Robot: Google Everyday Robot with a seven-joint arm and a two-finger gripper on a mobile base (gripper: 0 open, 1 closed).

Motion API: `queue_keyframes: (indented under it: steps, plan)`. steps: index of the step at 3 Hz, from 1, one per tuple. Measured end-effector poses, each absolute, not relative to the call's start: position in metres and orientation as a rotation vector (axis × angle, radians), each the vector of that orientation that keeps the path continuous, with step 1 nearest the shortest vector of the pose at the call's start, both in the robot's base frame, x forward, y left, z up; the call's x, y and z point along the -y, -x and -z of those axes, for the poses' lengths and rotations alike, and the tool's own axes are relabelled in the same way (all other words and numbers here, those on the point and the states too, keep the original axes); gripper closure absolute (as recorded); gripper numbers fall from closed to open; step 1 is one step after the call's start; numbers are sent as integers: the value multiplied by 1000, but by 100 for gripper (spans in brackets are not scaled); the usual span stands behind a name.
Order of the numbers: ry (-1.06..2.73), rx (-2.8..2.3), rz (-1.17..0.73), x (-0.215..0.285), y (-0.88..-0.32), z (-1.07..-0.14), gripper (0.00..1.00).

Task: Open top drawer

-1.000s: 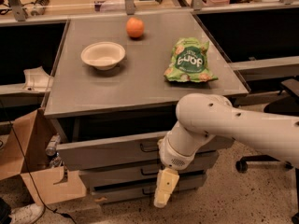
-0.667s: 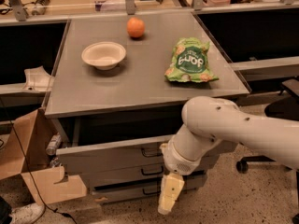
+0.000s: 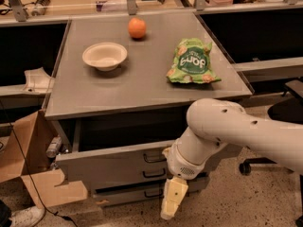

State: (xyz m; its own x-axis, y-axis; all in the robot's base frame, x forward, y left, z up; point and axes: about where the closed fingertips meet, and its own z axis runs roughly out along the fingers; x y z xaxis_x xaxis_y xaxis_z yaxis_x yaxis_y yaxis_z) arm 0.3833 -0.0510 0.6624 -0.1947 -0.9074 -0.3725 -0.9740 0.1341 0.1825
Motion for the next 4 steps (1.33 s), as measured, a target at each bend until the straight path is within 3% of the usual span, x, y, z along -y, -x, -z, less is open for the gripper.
queue_keyframes:
  steps: [4]
  plan:
    - [1856,-2251,-617,64,-349,-676,0]
